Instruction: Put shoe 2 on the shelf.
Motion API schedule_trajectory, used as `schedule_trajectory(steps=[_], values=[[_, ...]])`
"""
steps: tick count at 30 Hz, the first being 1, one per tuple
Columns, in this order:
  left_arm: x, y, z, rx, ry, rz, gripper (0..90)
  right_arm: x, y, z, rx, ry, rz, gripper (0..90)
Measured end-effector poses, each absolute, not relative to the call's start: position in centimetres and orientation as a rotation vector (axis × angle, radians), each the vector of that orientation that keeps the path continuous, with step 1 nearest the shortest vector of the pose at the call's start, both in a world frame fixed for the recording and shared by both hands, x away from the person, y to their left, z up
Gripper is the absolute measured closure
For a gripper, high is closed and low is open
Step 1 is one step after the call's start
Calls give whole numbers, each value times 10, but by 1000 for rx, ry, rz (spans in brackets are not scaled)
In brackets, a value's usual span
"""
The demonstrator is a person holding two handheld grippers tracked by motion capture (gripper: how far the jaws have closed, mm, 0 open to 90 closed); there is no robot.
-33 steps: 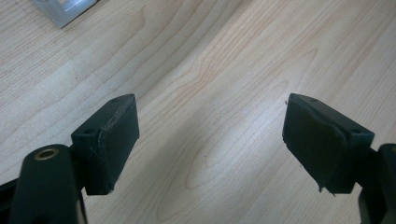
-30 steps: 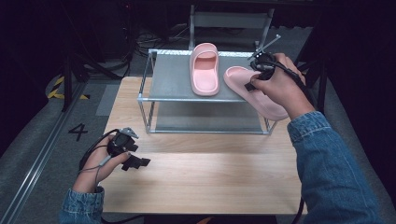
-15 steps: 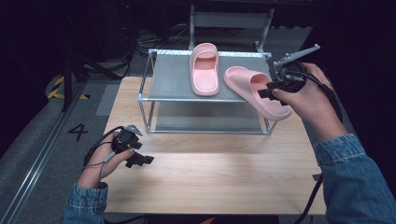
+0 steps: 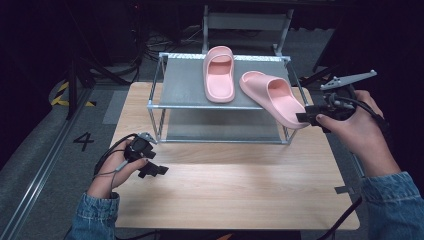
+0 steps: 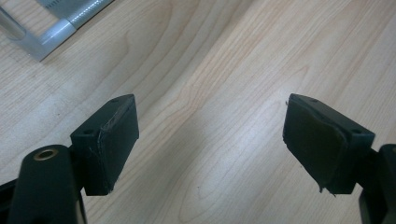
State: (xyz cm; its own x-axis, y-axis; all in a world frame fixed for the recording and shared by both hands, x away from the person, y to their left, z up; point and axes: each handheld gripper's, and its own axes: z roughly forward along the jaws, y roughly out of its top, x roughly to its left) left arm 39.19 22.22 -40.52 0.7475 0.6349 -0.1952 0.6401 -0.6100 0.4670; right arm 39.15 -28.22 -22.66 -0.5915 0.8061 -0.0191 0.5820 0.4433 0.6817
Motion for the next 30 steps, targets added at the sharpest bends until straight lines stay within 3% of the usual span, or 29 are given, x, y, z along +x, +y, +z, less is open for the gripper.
schedule_trajectory(steps=[8,21,30], values=[[391,221,-406,2427,959,-21,193,376,-304,-241,1239,2380,895,710],[390,221,-406,2427,966,-22,193,380,-304,-258,1255,2417,841,831],[389,223,-408,2427,972,-22,193,381,-296,-258,1247,2417,840,869]])
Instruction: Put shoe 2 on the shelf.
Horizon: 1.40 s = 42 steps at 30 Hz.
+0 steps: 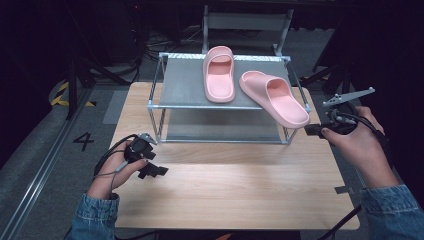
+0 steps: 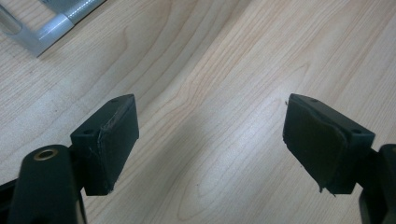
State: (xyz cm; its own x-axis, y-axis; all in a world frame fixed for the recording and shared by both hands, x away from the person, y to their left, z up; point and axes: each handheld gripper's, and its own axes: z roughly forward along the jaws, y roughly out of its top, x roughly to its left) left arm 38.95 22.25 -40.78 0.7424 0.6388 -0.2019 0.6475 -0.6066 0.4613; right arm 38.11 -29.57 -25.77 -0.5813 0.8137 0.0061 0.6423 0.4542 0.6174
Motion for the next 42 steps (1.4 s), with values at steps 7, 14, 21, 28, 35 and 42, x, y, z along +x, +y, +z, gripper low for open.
schedule_trajectory(steps=[7,14,21,28,35,42], values=[[388,223,-408,2428,967,-24,193,390,-273,-262,1192,2428,877,878],[387,228,-408,2416,980,-15,193,399,-244,-266,1107,2430,897,889],[385,233,-408,2403,999,-9,194,411,-219,-269,1037,2426,908,900],[383,236,-409,2406,1004,-8,194,431,-200,-271,1004,2426,899,900],[383,239,-409,2404,1006,-6,194,446,-190,-272,1002,2426,906,900],[383,239,-410,2397,1011,-13,194,463,-179,-277,1006,2459,883,900]])
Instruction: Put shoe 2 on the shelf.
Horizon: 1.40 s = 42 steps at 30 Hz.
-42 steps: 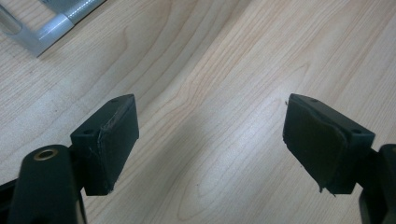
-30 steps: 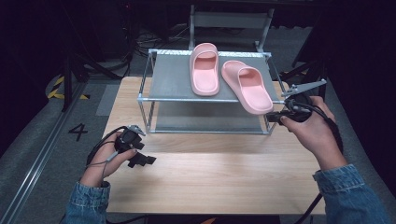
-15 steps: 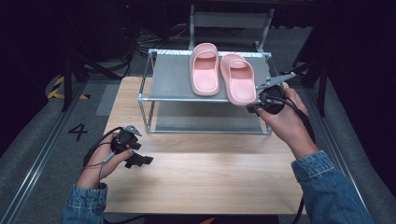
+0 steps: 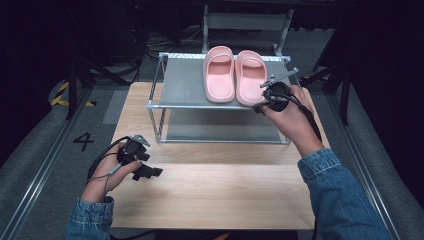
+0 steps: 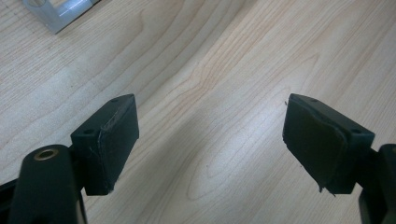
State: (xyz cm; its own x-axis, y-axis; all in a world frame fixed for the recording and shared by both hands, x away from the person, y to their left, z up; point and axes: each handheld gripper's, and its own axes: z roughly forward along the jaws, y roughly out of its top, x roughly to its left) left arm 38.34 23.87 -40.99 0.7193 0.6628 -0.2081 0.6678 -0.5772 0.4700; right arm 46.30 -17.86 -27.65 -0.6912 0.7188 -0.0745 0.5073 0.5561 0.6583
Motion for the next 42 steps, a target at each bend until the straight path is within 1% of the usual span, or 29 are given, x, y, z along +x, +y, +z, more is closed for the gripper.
schedule_trajectory(steps=[8,11,14,17,18,19,21,22,27,38,42], values=[[384,240,-410,2401,1018,-16,194,476,-171,-277,1022,2473,853,900],[385,240,-410,2402,1010,-16,194,476,-172,-276,1026,2474,859,896],[386,239,-411,2400,1008,-10,194,472,-173,-276,1023,2486,847,817],[386,238,-411,2400,1012,-20,194,463,-174,-272,996,2475,882,771],[386,237,-411,2406,1008,-15,194,458,-175,-267,978,2461,914,719],[386,237,-411,2406,1008,-15,194,458,-175,-267,978,2461,914,719],[385,237,-411,2407,1009,-24,194,451,-179,-262,977,2450,939,677],[385,237,-411,2407,1009,-24,194,451,-179,-262,977,2450,939,677],[385,238,-411,2407,1012,-9,194,442,-188,-257,984,2449,954,619],[377,247,-412,2411,1051,7,195,424,-213,-253,1006,2423,992,591],[373,250,-412,2400,1060,8,195,417,-223,-253,1031,2423,1003,565]])
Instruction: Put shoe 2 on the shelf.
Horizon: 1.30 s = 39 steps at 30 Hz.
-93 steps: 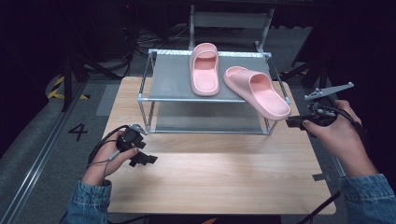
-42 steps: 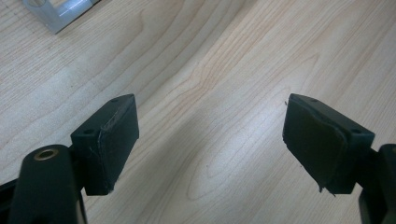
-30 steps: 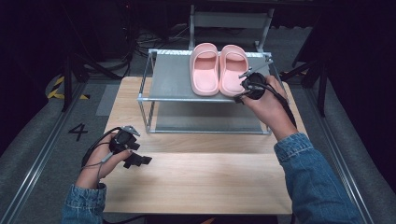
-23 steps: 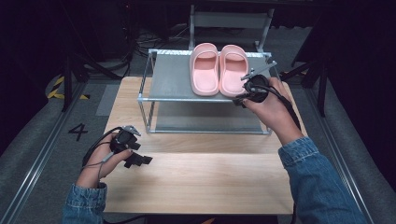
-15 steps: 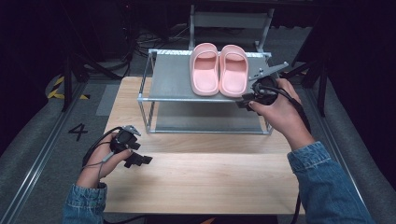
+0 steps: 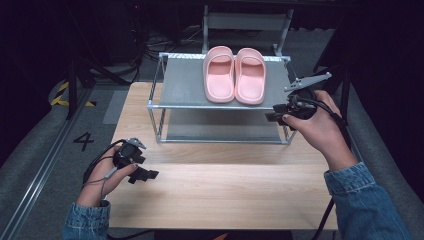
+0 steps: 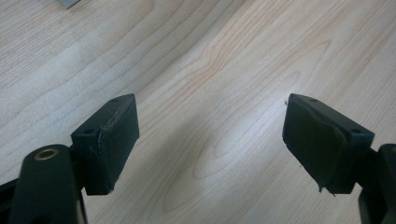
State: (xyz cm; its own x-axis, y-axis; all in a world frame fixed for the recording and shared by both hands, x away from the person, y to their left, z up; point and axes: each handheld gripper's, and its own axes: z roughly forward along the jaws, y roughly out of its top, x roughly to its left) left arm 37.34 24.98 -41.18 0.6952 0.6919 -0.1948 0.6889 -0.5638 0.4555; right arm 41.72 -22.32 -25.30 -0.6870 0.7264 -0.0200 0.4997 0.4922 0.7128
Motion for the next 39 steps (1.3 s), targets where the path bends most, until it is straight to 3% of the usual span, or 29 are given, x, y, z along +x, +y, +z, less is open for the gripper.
schedule_trajectory(steps=[22,39], values=[[375,252,-416,2400,1093,12,192,388,-287,-283,1161,2440,890,408],[380,257,-422,2403,1145,56,192,382,-323,-358,1138,2522,780,383]])
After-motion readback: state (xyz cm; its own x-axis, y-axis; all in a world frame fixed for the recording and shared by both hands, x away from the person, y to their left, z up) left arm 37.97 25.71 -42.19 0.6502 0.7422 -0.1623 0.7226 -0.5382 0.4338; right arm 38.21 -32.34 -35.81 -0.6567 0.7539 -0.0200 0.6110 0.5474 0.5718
